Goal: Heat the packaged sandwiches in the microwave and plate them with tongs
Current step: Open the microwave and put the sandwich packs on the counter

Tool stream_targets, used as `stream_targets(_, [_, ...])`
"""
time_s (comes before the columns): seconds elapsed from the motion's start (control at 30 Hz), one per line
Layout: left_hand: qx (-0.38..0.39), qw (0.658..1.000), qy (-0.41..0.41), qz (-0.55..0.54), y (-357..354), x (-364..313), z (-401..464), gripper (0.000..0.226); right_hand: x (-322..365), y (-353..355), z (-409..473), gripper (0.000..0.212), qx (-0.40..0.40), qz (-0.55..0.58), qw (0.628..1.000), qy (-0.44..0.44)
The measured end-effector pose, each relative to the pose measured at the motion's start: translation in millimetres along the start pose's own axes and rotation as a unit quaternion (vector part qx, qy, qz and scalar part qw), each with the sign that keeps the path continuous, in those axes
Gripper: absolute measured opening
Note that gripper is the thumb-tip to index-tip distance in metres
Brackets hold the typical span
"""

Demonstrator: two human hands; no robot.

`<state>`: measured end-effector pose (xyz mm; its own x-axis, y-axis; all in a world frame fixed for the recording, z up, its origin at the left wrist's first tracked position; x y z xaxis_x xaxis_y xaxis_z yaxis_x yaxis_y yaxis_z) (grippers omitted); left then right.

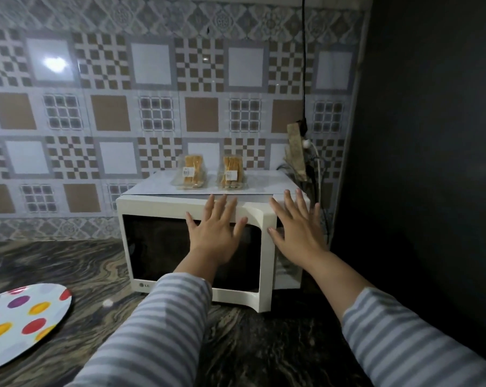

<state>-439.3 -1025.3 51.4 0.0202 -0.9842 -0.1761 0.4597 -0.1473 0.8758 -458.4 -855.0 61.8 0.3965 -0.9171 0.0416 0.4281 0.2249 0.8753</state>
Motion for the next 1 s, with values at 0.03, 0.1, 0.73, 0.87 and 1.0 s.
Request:
stream_targets(0.03, [0.004, 1.000, -0.007, -0.002, 2.9, 1.4, -3.9, 0.061, 4.6, 3.6, -6.2, 0.064, -0.003, -0.002, 1.000, -0.010])
stream_targets(0.1, [0.011, 1.000, -0.024, -0.010, 9.8, 4.6, -14.2, 0.062, 15.2, 11.0, -21.6, 0.064, -0.013, -0.004, 0.999, -0.031])
stream_targets(0.73, [0.003, 0.996, -0.033, -0.081, 126.7, 77.9, -151.8, 0.063, 180.9, 83.7, -168.0, 0.055, -0.055, 0.064, 0.996, 0.017])
stream_targets(0.87, [0.007, 0.995, -0.033, -0.090, 162.3, 80.3, -163.8, 0.066, 190.5, 89.7, -182.3, 0.051, -0.039, 0.079, 0.996, 0.011])
stream_targets(1.0, [0.044, 0.994, -0.021, -0.100, 173.0, 67.1, -172.6, 0.065, 186.6, 89.0, -184.9, 0.049, 0.001, 0.071, 0.998, 0.002])
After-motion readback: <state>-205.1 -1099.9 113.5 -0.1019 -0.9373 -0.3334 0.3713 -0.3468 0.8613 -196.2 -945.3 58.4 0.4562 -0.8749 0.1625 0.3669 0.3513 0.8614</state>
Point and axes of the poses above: each hand's wrist, its own z-axis towards the middle knuckle, its own y-axis out of the back of the hand, x = y × z, the point moved 7 cm from there along z, towards the middle knuckle, and after that the axes turned 1 degree about z, right-handed, at the moved point
